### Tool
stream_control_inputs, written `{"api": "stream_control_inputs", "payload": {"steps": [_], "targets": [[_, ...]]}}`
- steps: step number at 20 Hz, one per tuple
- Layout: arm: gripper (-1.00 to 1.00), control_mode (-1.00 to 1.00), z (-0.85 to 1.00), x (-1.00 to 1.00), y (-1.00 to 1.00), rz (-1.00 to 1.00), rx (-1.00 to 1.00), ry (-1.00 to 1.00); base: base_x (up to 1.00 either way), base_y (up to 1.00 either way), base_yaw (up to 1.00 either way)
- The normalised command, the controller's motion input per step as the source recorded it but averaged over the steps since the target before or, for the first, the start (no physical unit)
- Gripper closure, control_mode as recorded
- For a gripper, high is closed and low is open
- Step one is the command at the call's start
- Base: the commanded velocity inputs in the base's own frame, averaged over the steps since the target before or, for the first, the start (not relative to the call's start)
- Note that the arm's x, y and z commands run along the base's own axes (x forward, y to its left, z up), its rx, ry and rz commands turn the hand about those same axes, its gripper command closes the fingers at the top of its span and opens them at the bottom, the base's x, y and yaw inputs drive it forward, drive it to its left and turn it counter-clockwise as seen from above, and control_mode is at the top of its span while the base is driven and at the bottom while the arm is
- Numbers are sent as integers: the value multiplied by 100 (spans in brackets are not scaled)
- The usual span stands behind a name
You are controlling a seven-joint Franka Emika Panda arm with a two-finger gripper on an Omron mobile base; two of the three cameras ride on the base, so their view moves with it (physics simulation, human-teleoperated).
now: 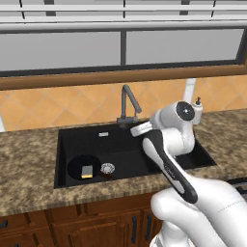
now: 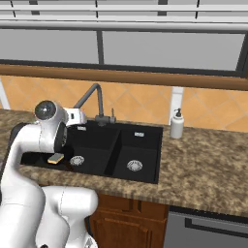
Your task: Pick the pan and sponge and place them into the sink. Then turn on the water.
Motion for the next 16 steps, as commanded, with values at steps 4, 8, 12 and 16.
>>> {"api": "stream_control_inputs", "payload": {"steps": [4, 8, 12, 16], "targets": [[-100, -100, 15, -23, -69, 0, 7, -21, 0, 0, 0], [-100, -100, 16, -7, -64, 0, 6, -21, 0, 0, 0], [-100, -100, -1, 5, -51, 0, 9, -19, 0, 0, 0], [-100, -100, -1, 27, -50, 3, 10, -26, 0, 0, 0]]}}
